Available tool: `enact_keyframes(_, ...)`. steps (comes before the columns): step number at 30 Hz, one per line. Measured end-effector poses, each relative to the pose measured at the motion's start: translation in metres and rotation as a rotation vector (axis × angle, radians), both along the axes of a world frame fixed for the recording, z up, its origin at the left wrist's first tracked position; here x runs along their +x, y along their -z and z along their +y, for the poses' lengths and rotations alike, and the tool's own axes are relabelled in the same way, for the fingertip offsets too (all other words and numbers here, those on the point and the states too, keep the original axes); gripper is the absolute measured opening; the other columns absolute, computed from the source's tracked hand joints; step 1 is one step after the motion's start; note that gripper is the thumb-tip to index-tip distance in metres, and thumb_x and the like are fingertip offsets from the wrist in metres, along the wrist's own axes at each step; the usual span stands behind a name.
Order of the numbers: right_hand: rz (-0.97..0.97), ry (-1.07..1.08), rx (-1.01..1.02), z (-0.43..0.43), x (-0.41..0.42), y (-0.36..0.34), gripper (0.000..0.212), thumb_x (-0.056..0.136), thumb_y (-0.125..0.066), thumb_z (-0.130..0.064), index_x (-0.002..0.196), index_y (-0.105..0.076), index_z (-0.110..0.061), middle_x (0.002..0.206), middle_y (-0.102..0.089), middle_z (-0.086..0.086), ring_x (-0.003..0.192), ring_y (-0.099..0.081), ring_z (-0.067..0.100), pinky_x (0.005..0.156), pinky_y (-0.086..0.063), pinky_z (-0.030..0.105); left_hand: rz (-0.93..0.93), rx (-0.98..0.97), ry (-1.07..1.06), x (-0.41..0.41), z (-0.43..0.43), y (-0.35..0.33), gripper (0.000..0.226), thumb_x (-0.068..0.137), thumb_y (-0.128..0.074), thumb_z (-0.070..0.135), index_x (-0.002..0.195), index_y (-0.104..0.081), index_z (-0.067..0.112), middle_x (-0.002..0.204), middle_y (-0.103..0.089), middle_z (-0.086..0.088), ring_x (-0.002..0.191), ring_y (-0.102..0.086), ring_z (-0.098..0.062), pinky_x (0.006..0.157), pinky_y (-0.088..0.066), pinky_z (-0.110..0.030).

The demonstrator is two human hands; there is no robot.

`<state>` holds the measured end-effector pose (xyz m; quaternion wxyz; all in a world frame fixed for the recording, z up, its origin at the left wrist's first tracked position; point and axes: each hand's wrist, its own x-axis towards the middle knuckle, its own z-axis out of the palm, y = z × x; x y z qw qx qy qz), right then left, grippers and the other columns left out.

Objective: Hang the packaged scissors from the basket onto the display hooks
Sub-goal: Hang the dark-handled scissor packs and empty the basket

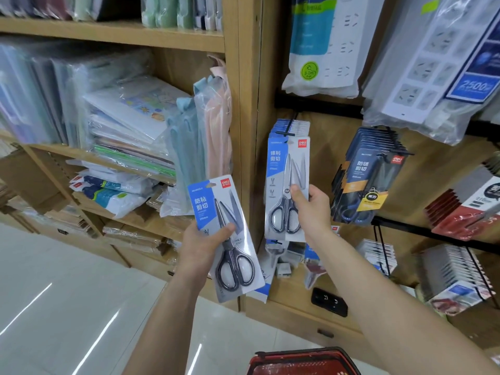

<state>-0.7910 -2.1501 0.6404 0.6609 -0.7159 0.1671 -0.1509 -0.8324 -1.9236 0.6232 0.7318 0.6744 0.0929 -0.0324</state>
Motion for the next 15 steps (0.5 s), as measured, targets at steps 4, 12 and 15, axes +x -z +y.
enact_keyframes(4,0.017,0.037,-0.049,-0.004,0.012,-0.001,0.022,0.101,-0.063,-0.031,0.094,-0.069,-0.011,0.09,-0.074,0.007,0.081,-0.067,0.023,0.077,-0.056,0.039,-0.018,-0.005,0.004,0.002,0.0,0.001,0.03,0.086,-0.082,0.013,0.113,-0.07,0.012,0.1,-0.08,-0.006,0.09,-0.078,-0.028,0.076,-0.062,-0.04)
enact_keyframes(12,-0.006,0.033,-0.105,0.005,0.028,0.005,0.051,0.098,-0.063,-0.038,0.099,-0.057,0.012,0.078,-0.052,0.022,0.071,-0.045,0.021,0.068,-0.037,0.034,-0.005,-0.005,-0.035,0.004,-0.001,0.004,0.018,0.09,-0.078,0.01,0.107,-0.073,0.014,0.1,-0.081,-0.006,0.094,-0.078,-0.031,0.086,-0.062,-0.049)
enact_keyframes(15,-0.012,0.074,-0.083,0.004,0.025,0.015,0.053,0.099,-0.062,-0.041,0.098,-0.055,0.012,0.082,-0.052,0.03,0.071,-0.044,0.021,0.068,-0.036,0.035,-0.012,0.025,-0.043,0.006,0.002,0.007,0.016,0.094,-0.074,0.013,0.11,-0.072,0.014,0.102,-0.081,-0.004,0.096,-0.077,-0.03,0.091,-0.061,-0.053)
